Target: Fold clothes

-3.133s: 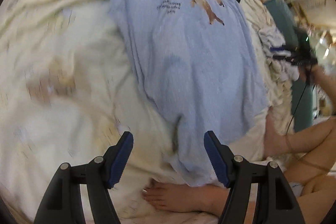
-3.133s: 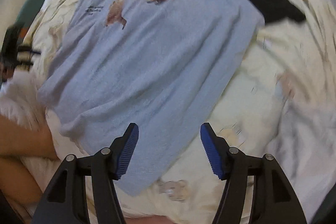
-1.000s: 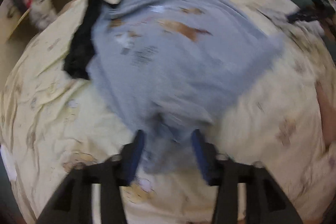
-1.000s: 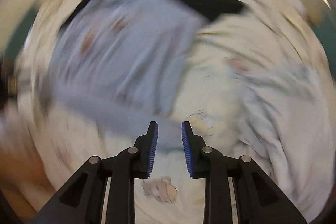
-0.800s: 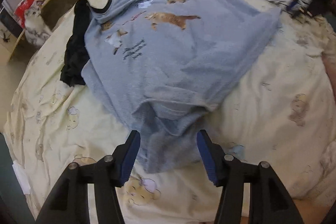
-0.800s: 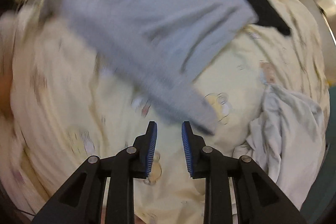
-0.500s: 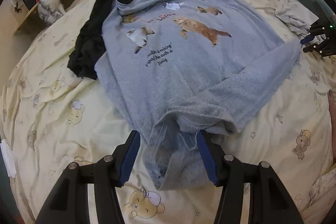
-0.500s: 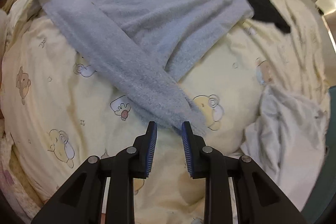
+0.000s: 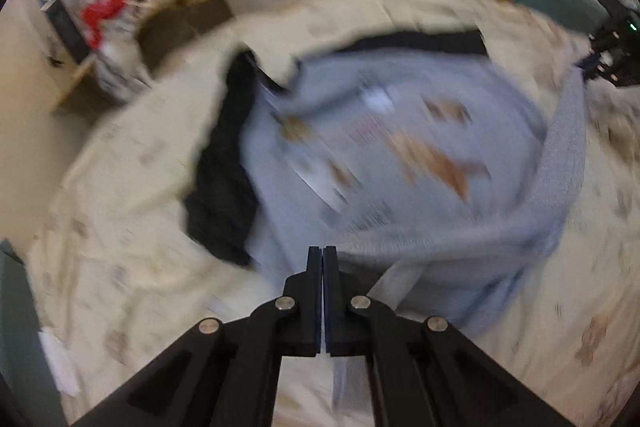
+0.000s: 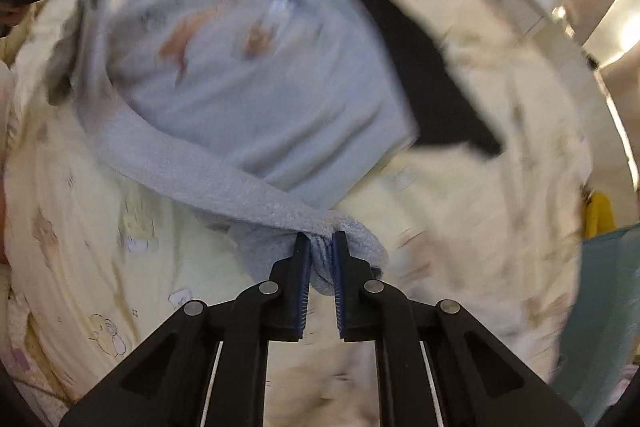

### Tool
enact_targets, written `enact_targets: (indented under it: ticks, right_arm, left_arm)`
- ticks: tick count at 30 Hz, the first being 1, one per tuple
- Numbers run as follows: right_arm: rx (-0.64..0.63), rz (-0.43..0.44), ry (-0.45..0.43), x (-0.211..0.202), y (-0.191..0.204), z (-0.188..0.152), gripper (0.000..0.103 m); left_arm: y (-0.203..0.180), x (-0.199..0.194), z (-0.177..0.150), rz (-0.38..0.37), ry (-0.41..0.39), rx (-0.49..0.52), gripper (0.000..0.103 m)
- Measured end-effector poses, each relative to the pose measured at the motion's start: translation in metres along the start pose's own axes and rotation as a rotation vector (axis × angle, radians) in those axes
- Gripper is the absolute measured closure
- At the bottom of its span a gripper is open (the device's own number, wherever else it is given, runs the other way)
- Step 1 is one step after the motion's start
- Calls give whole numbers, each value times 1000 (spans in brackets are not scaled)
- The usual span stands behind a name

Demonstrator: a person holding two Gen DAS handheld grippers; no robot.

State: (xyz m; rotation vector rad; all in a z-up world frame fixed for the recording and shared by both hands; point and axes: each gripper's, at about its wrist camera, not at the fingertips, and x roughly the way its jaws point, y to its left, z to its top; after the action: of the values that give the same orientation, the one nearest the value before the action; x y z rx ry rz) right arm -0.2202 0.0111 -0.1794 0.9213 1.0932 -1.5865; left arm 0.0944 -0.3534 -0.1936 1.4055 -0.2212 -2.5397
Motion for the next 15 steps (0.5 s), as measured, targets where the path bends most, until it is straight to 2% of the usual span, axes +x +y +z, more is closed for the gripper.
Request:
enact_targets:
  ticks: [2,4,6,8,9,12,14,15]
  right_arm:
    - [-26,-17,-31,-27,-11,12,92]
    - [-67,-17,-32,-47,-14,18,92]
    - [-110,2,-10,-58,-12,17,92]
    - [-123,74,15,-62,-3,9,92]
    - [-125,125,28,-62,4,2,92]
    - [-141,378,90,-49,45,-31,91]
    - [-159,547,215,-27,79,-60,92]
    - [-189,577,275,-16,97,-76,92]
  left_arm:
    - [27,-15,18,44,-46,-39,103]
    - [47,-30,29,42,-84,-80,103]
    - [56,-44,32,7,-121,-79,103]
    - [51,-53,22,-93,-111,-45,103]
    - [44,-55,15,-161,-84,-26,103]
    - [2,-54,-36,-412,90,119,103]
    - [-34,-56,-85,-560,244,251,103]
    - [-50,-56,-112,-647,354,298,103]
